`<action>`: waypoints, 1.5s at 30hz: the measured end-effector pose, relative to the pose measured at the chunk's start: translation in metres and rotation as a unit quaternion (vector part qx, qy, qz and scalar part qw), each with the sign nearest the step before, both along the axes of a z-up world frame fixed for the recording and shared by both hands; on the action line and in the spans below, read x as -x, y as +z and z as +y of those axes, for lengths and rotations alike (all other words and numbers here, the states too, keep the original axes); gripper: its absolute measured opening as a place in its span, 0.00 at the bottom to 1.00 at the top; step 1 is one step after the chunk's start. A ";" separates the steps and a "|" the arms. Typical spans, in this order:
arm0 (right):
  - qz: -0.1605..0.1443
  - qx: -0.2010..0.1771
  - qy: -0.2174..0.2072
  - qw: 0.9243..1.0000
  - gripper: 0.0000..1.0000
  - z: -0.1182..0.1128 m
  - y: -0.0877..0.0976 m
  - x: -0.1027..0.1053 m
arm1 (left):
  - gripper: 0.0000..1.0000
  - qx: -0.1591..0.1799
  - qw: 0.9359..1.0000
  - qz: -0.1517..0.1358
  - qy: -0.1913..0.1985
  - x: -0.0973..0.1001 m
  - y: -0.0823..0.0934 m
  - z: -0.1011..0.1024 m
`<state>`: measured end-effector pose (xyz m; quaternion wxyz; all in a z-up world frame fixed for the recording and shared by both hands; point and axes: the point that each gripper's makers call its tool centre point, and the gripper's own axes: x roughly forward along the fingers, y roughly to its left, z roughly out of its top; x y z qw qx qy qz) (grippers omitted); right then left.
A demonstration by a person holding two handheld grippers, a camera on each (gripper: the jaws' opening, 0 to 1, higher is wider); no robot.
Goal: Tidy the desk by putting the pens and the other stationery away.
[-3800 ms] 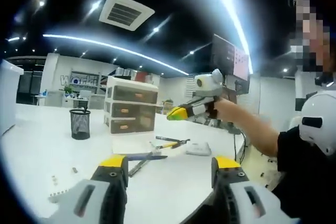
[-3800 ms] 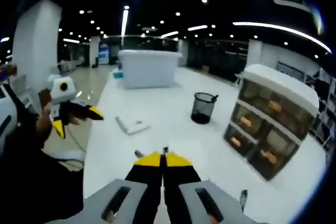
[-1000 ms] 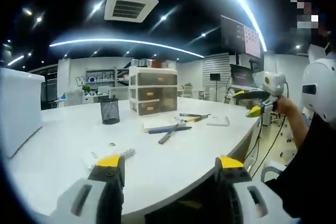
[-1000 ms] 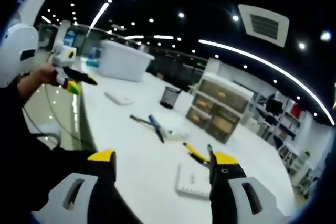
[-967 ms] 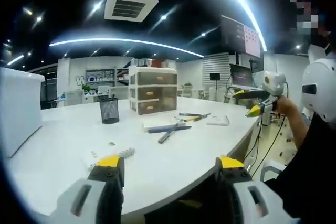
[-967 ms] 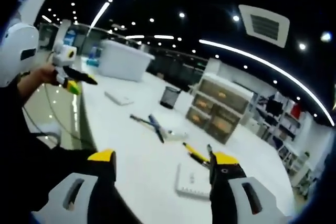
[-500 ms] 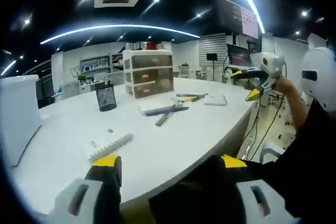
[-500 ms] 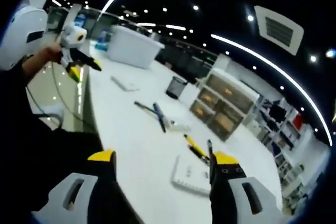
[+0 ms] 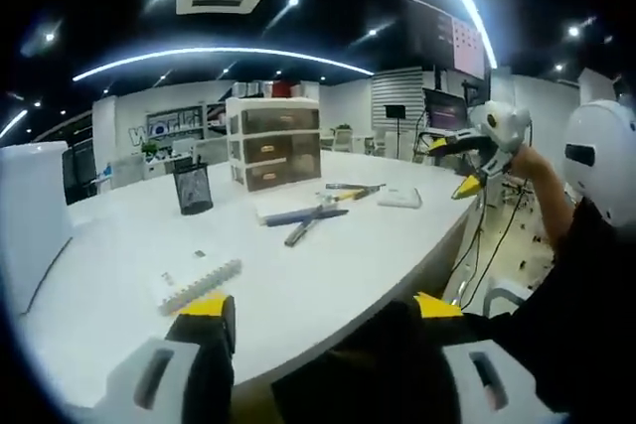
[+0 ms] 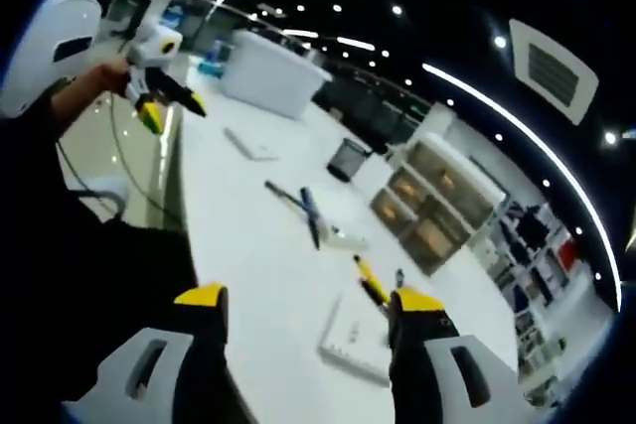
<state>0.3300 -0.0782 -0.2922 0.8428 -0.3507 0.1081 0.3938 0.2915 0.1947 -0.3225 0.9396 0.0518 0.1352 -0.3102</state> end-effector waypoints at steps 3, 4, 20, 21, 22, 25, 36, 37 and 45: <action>0.001 0.016 0.022 1.000 0.57 0.011 0.004 -0.004 | 0.64 0.021 1.000 -0.012 -0.002 0.001 0.006 0.001; 0.003 0.017 0.029 0.999 0.56 0.014 0.005 -0.005 | 0.63 0.022 1.000 -0.016 -0.002 0.002 0.007 0.001; 0.015 0.127 0.134 0.983 0.48 0.078 0.007 -0.034 | 0.62 0.014 1.000 -0.017 0.010 0.003 -0.001 0.013; 0.018 0.135 0.143 0.980 0.48 0.081 0.007 -0.036 | 0.62 0.012 1.000 -0.018 0.010 0.004 -0.001 0.014; 0.023 0.140 0.152 0.978 0.47 0.085 0.006 -0.038 | 0.62 0.012 1.000 -0.018 0.011 0.004 -0.002 0.014; 0.038 0.156 0.172 0.972 0.45 0.094 0.005 -0.044 | 0.62 0.014 1.000 -0.018 0.012 0.005 -0.002 0.016; 0.103 0.249 0.226 0.936 0.41 0.120 -0.011 -0.070 | 0.63 0.017 1.000 -0.016 0.021 0.009 -0.007 0.024; 0.107 0.256 0.230 0.933 0.41 0.122 -0.013 -0.071 | 0.63 0.016 1.000 -0.016 0.021 0.009 -0.007 0.024; 0.133 0.303 0.248 0.910 0.37 0.135 -0.023 -0.081 | 0.63 0.016 1.000 -0.017 0.021 0.011 -0.008 0.027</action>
